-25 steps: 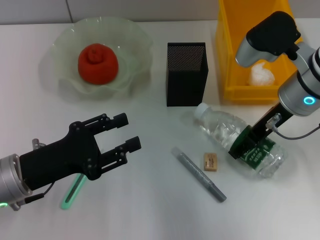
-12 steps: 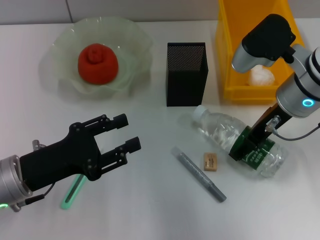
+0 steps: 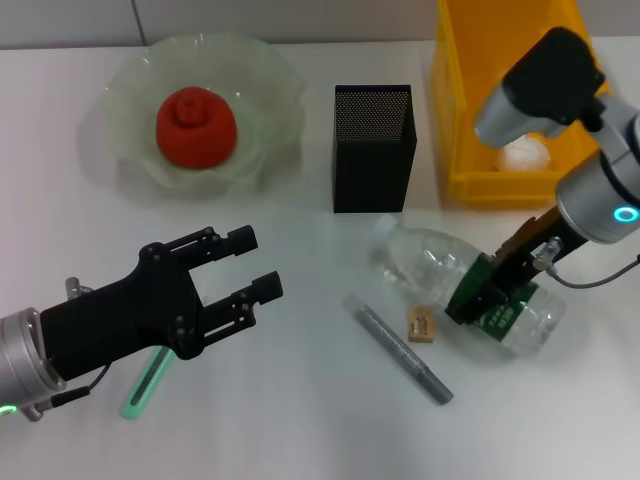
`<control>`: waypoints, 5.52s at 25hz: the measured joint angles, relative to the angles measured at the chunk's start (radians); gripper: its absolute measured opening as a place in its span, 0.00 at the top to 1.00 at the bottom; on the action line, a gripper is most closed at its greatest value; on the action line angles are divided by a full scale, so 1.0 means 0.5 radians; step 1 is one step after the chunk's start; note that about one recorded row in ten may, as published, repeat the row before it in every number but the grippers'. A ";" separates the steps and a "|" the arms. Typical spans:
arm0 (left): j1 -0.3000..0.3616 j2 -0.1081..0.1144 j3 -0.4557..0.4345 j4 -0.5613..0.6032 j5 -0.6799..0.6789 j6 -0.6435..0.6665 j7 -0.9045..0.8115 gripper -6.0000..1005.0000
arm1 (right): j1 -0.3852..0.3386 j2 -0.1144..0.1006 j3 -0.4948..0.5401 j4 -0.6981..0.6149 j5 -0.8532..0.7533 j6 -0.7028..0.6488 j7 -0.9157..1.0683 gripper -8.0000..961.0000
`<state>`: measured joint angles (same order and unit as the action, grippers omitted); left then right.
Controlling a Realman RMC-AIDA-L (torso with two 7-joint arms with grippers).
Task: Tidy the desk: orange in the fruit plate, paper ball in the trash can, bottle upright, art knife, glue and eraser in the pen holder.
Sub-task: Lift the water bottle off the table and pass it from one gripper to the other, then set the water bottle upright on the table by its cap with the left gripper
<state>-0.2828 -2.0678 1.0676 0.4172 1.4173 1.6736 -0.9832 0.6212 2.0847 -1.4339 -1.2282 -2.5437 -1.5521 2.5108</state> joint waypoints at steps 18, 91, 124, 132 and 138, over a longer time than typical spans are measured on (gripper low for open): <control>-0.011 0.000 -0.056 0.000 -0.006 0.041 -0.014 0.40 | -0.475 -0.005 0.065 -0.559 0.510 0.007 -0.355 0.20; -0.226 -0.009 -0.407 -0.132 -0.059 0.192 -0.445 0.56 | -0.139 0.012 -0.216 0.897 2.296 0.527 -2.034 0.16; -0.072 0.053 -0.484 0.152 -0.056 0.184 -0.393 0.56 | -0.208 0.008 -0.173 1.034 2.350 0.688 -2.192 0.11; -0.071 0.070 -0.618 0.169 -0.050 0.173 -0.347 0.56 | -0.212 0.009 -0.167 1.054 2.351 0.687 -2.213 0.12; -0.074 0.078 -0.698 0.171 -0.050 0.013 -0.221 0.56 | -0.226 0.009 -0.168 1.054 2.351 0.686 -2.214 0.12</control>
<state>-0.3199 -2.0286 0.7188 0.5030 1.3925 1.6801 -1.0938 0.5082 2.0893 -1.5181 -0.7014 -1.3682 -1.2093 1.4036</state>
